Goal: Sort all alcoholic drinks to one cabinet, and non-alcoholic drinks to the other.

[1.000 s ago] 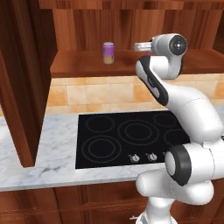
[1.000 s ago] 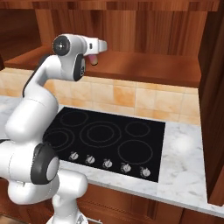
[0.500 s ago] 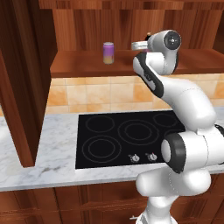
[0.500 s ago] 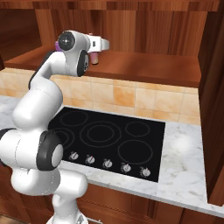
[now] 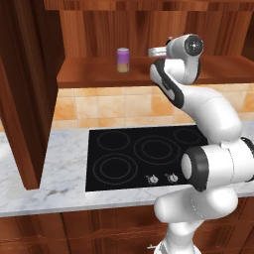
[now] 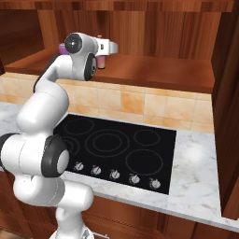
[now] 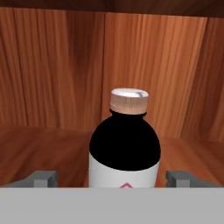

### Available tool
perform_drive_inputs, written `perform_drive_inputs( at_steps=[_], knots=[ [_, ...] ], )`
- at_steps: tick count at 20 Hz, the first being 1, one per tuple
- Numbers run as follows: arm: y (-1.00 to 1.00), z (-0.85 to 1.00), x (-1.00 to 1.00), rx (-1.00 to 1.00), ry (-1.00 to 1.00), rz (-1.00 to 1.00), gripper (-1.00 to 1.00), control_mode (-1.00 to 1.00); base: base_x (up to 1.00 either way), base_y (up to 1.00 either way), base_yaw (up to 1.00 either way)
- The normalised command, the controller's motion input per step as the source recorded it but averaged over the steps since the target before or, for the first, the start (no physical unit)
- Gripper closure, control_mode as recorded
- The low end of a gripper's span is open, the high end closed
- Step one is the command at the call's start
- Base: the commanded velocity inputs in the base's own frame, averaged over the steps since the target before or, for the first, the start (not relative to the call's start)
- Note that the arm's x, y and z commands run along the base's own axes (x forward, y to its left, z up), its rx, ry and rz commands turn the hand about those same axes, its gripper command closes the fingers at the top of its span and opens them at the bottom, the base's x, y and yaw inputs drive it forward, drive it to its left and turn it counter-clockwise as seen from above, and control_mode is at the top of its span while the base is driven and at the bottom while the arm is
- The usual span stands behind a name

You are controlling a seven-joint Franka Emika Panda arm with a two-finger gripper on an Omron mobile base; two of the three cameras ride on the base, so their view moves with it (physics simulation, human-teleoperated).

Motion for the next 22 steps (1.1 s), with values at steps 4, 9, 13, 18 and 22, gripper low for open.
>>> perform_drive_inputs(
  at_steps=[4,9,13,18,22],
  knots=[
    [-0.13,0.00,-0.30,0.00,0.00,0.00,-1.00,-1.00,0.00,0.00,0.00],
    [-0.16,0.00,-0.82,0.00,0.00,0.00,-1.00,-1.00,0.00,0.00,0.00],
    [-0.01,0.02,-1.00,0.00,0.00,0.00,-1.00,-1.00,0.00,0.00,0.00],
    [0.00,0.04,-1.00,0.00,0.08,0.00,-1.00,-1.00,0.00,0.00,0.00],
    [0.00,0.00,-1.00,0.00,0.21,0.00,-1.00,-1.00,0.00,0.00,0.00]
  ],
)
